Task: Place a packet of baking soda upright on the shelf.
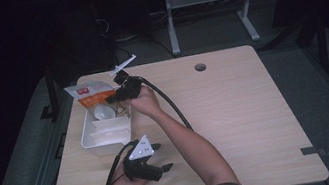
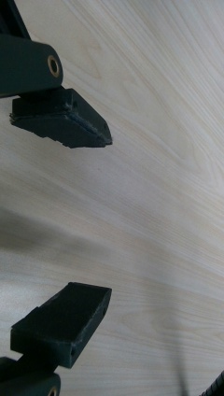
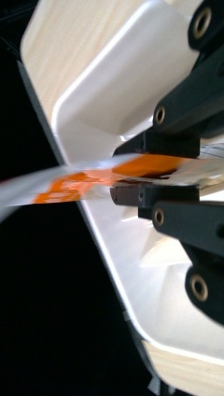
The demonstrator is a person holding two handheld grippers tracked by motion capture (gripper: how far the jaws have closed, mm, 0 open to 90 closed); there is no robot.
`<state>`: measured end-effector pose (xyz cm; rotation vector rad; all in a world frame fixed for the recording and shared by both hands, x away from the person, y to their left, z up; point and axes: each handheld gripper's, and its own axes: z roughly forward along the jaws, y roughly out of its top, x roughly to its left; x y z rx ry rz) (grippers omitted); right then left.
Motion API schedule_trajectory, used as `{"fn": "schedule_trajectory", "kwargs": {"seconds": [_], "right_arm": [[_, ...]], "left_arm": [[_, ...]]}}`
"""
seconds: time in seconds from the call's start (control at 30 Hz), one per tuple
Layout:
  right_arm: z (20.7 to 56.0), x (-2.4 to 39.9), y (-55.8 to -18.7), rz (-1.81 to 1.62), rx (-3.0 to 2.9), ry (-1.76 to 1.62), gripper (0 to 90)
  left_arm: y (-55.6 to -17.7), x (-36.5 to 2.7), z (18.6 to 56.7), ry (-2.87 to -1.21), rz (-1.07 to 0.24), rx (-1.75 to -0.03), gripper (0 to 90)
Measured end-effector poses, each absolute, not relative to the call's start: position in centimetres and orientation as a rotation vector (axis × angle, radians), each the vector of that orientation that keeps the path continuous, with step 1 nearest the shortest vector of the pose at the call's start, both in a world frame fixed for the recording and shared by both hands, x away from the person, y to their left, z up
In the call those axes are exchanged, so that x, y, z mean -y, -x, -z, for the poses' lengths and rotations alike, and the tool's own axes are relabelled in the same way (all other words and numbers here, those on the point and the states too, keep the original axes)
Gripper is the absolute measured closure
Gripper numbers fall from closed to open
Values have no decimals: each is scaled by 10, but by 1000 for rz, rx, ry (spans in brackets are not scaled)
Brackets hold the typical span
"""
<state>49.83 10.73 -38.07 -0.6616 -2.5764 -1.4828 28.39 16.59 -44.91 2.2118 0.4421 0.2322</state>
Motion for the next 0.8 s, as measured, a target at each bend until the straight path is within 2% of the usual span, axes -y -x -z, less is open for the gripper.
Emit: {"fn": "schedule_trajectory", "kwargs": {"seconds": [0.03,0.07,0.13,0.8], "right_arm": [[381,-107,-498,1483,2576,662,826],[384,-108,-497,1464,2600,657,877],[386,-107,-496,1462,2605,663,889],[402,-96,-497,1427,2595,719,896]], "left_arm": [[-284,-166,449,-2212,-232,-442,218],[-284,-166,449,-2213,-235,-442,218],[-284,-166,449,-2215,-236,-442,218],[-285,-166,450,-2216,-247,-443,218]]}}
